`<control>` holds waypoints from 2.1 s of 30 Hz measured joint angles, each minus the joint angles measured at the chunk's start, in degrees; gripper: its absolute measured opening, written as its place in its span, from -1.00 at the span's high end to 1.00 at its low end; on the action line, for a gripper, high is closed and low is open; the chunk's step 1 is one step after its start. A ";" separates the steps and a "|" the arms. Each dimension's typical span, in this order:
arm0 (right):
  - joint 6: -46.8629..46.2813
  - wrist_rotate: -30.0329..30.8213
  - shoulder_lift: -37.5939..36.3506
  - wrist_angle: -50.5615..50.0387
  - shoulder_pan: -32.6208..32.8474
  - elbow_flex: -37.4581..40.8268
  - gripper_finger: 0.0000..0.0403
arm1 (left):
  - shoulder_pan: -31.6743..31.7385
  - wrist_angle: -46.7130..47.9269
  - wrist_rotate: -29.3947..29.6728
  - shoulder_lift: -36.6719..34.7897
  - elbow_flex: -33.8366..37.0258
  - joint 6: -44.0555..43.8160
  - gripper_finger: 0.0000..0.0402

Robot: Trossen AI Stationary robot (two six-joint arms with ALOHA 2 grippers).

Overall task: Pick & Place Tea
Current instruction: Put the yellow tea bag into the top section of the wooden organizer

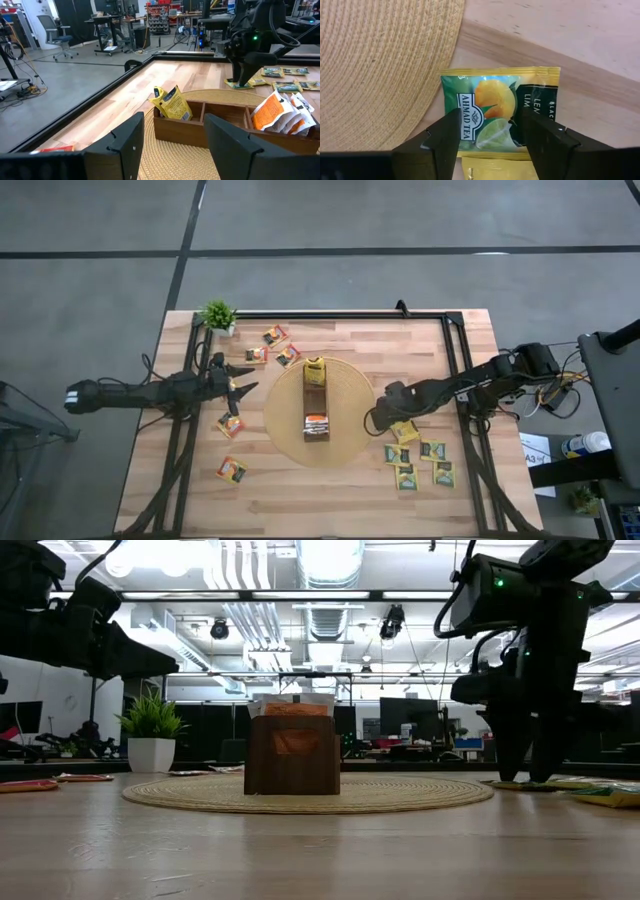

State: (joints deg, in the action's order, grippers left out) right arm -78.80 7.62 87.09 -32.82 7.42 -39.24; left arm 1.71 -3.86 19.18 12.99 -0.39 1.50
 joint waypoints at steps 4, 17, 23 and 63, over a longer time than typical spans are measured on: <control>0.13 -1.54 1.03 -0.15 -0.08 -0.04 0.07 | 0.01 0.00 0.00 0.00 0.00 0.02 -0.01; 4.98 -3.04 -0.07 -1.13 -0.04 -0.66 0.93 | 0.01 0.00 0.00 0.00 -0.01 0.01 -0.01; 8.15 1.30 0.26 -4.26 -0.04 -5.52 0.96 | 0.05 0.00 0.00 0.00 0.00 0.02 -0.01; 53.06 0.21 0.56 -7.76 2.43 -14.53 0.41 | 0.01 0.00 0.00 0.01 -0.01 0.02 -0.01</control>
State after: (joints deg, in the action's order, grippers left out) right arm -25.74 7.83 87.65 -40.58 9.85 -53.78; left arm 1.72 -3.86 19.18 13.01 -0.40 1.52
